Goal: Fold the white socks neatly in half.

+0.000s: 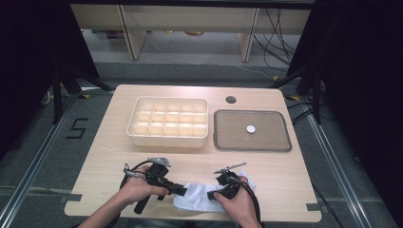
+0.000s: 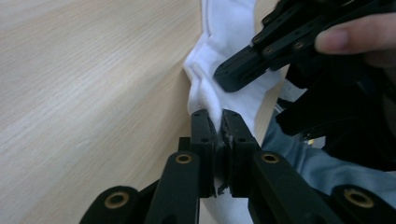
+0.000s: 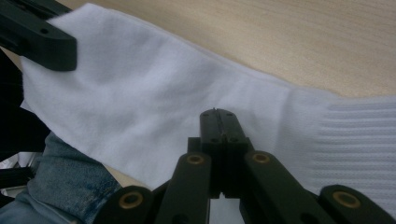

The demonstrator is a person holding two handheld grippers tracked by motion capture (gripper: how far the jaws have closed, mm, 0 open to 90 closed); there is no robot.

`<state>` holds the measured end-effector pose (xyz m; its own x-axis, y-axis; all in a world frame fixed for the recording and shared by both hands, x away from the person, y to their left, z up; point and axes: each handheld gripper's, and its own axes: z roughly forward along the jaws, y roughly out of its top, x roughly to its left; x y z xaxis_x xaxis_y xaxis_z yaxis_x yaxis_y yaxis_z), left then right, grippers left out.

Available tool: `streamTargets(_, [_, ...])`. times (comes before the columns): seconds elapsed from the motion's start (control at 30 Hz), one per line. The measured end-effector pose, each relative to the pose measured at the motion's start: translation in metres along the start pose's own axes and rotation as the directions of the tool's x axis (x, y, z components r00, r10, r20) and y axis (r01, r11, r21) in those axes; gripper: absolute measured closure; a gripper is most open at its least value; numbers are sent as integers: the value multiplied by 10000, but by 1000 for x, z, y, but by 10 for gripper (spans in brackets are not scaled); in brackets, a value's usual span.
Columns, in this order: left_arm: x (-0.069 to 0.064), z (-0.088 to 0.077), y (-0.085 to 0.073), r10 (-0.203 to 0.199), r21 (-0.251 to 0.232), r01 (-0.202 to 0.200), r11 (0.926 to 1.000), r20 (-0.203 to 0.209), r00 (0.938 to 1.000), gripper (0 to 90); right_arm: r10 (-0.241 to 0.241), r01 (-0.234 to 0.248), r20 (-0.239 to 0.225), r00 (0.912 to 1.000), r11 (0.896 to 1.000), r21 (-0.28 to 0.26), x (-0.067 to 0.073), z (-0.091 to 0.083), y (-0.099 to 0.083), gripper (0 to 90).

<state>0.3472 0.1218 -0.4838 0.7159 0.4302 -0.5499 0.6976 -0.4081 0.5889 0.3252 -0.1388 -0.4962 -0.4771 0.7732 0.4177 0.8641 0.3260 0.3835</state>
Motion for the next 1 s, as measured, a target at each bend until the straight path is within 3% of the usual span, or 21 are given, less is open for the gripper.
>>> streamTargets(0.07, [-2, -2, 3, 86, 41, -86, 10000, 42, 10000, 839, 95, -95, 5, 10000, 10000, -23, 1, 1, 0, 900])
streamTargets(0.1, [-3, 0, 2, 33, -302, -29, 9995, 148, 9999, 839, 1, -1, -19, 10000, 10000, -59, 0, 1, 0, 900])
streamTargets(0.23, [-3, 0, 5, 13, -308, -1, 9995, 366, 9993, 839, 56, -56, -65, 10000, 10000, -44, 0, 2, 1, 900])
streamTargets(0.27, [-4, -2, 6, -10, -59, 13, 10000, 437, 9990, 839, 56, -56, -65, 10000, 10000, -44, 0, 2, 1, 900])
streamTargets(0.4, [-6, -2, 9, -153, -128, 161, 9998, 567, 9983, 839, -184, 184, -103, 9998, 9998, -67, 0, 3, 2, 900])
streamTargets(0.5, [-8, -2, 12, -233, -198, 249, 9995, 766, 9968, 839, 69, -70, -98, 9999, 9999, -80, 2, 4, 2, 900])
streamTargets(0.83, [-9, -1, 17, -435, -270, 464, 9986, 1022, 9938, 839, -78, 74, -177, 9998, 9997, -220, 4, 7, 4, 900])
streamTargets(0.87, [-9, -1, 16, -448, -317, 483, 9983, 1018, 9938, 839, -80, 71, -329, 9994, 9996, -287, 5, 5, 4, 900])
streamTargets(0.9, [-8, -2, 16, -494, -251, 520, 9983, 969, 9941, 839, 12, -63, -795, 9968, 9980, -635, 2, -3, 6, 900])
streamTargets(0.97, [-8, -2, 15, -547, -260, 577, 9980, 1031, 9932, 838, 36, -91, -520, 9986, 9944, -1055, -3, -19, 9, 900])
streamTargets(1.0, [-7, -2, 15, -575, -286, 609, 9977, 1071, 9926, 838, 36, -91, -520, 9986, 9944, -1055, -3, -19, 9, 900])
